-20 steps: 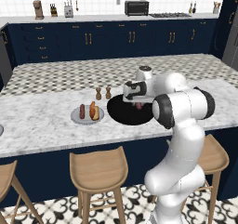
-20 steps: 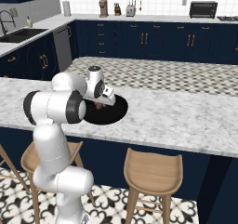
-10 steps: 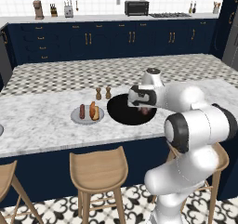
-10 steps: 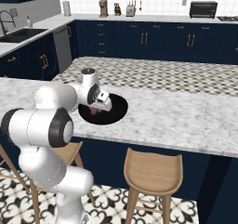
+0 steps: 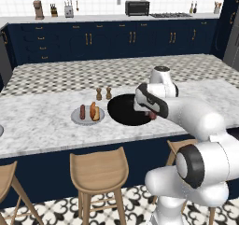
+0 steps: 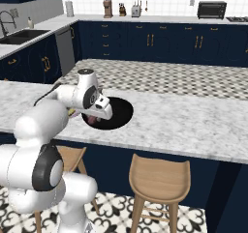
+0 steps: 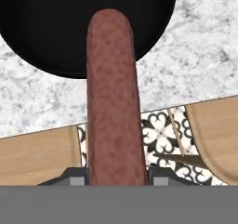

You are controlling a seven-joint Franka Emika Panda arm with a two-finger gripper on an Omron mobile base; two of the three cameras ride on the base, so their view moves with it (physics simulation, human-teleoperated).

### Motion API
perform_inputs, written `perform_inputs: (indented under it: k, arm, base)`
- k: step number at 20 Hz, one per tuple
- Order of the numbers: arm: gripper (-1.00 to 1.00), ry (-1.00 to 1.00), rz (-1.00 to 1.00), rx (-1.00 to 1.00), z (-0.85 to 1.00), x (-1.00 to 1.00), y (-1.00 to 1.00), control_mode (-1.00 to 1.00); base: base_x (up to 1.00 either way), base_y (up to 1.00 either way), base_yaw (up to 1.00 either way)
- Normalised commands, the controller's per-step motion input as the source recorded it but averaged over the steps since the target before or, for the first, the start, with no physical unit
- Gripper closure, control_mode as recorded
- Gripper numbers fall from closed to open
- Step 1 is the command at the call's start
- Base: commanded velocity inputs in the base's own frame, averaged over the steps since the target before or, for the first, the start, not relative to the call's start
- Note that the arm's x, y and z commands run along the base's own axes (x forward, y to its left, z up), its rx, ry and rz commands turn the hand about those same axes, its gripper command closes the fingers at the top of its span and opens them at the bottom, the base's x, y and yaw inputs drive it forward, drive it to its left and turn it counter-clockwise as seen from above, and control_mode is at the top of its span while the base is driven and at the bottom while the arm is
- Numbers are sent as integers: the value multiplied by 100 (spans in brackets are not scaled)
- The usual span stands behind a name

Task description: Place one bun and one sausage from the bowl on each plate.

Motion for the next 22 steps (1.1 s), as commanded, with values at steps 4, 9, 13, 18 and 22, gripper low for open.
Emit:
perform_inputs:
  k: [4,9,13,18,22]
  arm:
    - [100,1,0,0,2,-89,-11,-100]
    - [100,4,0,0,15,-36,0,100]
    - [100,0,0,0,0,0,0,100]
    - [100,0,0,0,0,0,0,100]
    - [100,0,0,0,0,0,0,100]
  base:
    - [0,0,0]
    - [-13,0,0]
    - [-51,26,0]
    - [-1,98,0]
    - [2,100,0]
